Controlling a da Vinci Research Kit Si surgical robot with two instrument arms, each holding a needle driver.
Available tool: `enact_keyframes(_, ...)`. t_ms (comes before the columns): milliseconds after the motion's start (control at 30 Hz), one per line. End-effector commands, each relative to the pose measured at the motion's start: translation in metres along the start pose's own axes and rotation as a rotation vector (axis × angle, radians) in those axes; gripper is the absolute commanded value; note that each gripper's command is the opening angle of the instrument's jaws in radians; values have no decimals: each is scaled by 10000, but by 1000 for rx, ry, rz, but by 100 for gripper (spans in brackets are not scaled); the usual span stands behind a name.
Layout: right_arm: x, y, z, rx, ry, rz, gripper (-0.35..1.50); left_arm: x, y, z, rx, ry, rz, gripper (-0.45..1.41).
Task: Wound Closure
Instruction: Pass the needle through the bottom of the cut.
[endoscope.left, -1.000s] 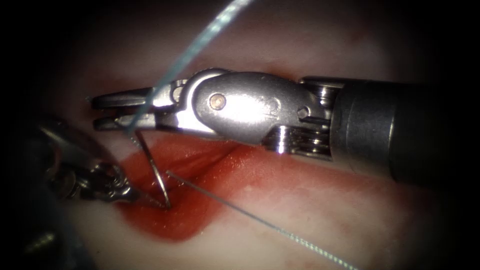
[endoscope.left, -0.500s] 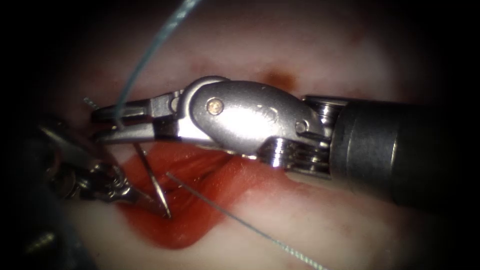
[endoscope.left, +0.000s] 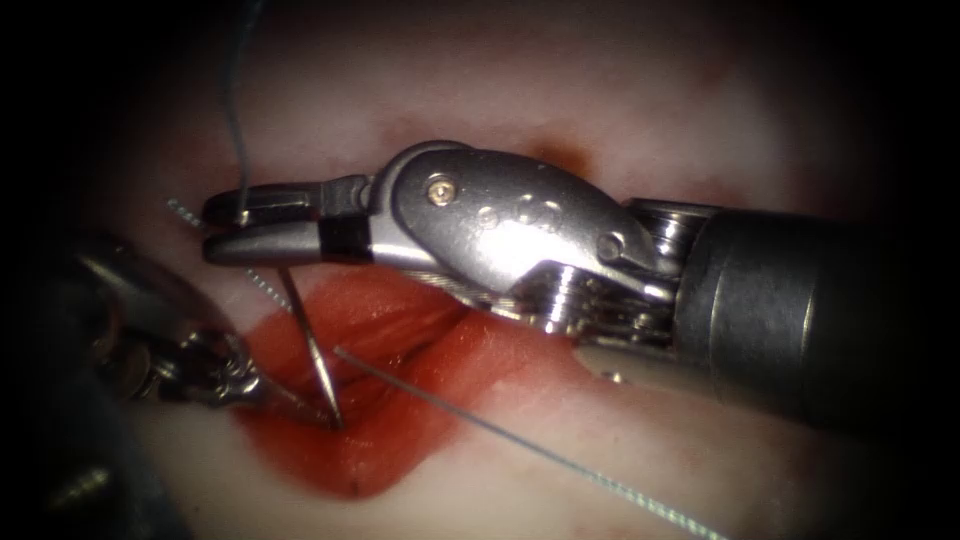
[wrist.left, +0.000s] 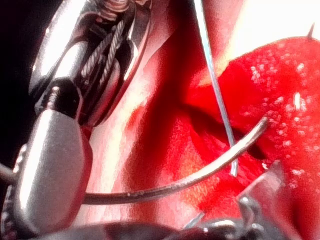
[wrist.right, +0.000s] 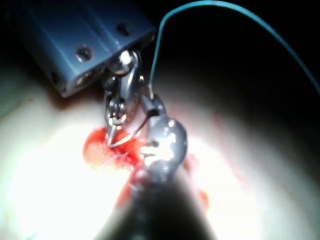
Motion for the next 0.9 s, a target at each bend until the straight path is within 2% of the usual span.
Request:
enact_keyframes(33, 8, 10, 10, -9, 7, -11, -35, -12, -3, -3, 0, -4, 5, -45)
enact_keyframes(267, 12, 10, 11, -72, -35, -71, -35, -12, -3, -4, 0, -4, 5, -45)
enact_keyframes(600, 12, 14, 12, -109, -41, -75, -35, -11, -3, -4, 0, -3, 0, -45)
enact_keyframes(900, 12, 16, 11, -122, -32, 55, -35, -10, -3, -3, 0, -1, 1, -45)
